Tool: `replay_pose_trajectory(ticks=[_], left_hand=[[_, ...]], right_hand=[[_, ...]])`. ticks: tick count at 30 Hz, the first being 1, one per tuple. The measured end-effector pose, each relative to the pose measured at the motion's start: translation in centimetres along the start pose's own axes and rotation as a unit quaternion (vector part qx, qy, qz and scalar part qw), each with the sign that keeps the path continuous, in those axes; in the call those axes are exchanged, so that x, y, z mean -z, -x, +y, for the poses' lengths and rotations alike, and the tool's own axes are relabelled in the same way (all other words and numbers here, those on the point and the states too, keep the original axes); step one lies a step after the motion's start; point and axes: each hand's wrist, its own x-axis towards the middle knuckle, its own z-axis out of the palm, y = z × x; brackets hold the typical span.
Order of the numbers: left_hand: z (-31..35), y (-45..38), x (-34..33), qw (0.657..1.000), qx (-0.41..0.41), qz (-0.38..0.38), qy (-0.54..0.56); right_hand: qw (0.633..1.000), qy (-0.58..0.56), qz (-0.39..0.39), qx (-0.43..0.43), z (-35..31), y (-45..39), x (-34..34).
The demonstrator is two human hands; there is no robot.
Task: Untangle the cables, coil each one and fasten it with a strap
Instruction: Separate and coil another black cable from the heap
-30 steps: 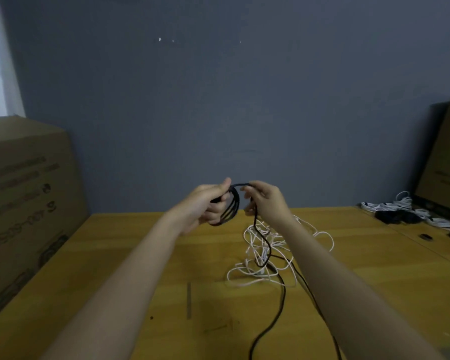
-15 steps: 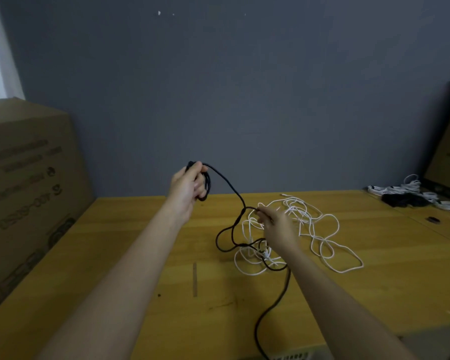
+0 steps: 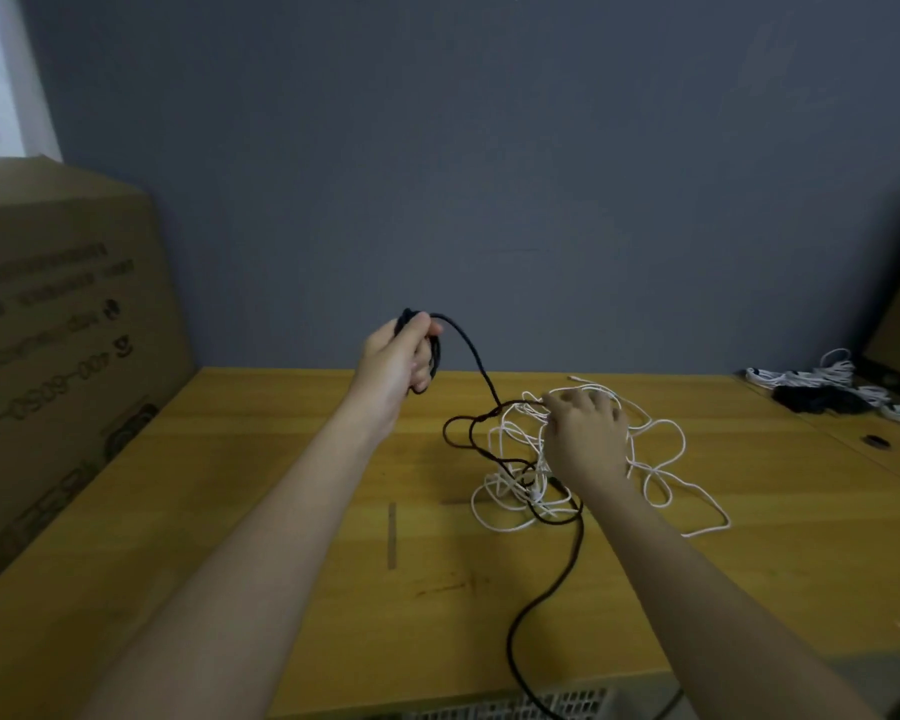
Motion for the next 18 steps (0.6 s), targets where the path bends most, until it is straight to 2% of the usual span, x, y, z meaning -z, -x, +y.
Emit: replay_pose_trajectory(ticks=[3, 5, 9, 10, 12, 13, 14, 18], left_hand=[[0.6, 0.2, -0.9, 0.998, -0.005, -0.041, -0.039], [0.8, 0.3, -1.3, 0.997, -0.008, -0.059, -0.051], [1.1, 0.6, -1.6, 0.997, -0.009, -0.067, -0.034], [1.2, 0.6, -1.6, 0.998, -0.005, -0.064, -0.02], [1.5, 0.7, -1.2, 0.998, 0.008, -0.066, 0.009], [1.8, 0.8, -0.9, 0.997, 0.016, -0.074, 0.019], [1.9, 0.9, -0.5, 0.996, 0.024, -0.086, 0.025], [2.1, 1.8, 1.1, 0.983, 0.054, -0.175, 0.021]], right_hand=[[0.998, 0.039, 0.021, 0.044, -2.3, 0.0, 2.0], [0.998, -0.012, 0.028, 0.054, -4.2, 0.3, 2.9], [0.969, -0.206, 0.107, 0.086, -6.9, 1.2, 2.8], [0.951, -0.281, 0.089, 0.093, -7.2, 1.4, 2.6], [0.889, -0.448, 0.006, 0.094, -7.3, 1.7, 2.3], [0.865, -0.495, -0.019, 0.082, -7.1, 1.7, 2.3], [0.856, -0.513, -0.014, 0.062, -6.8, 1.5, 2.3], [0.842, -0.524, 0.116, -0.047, -5.4, -0.7, 2.8]])
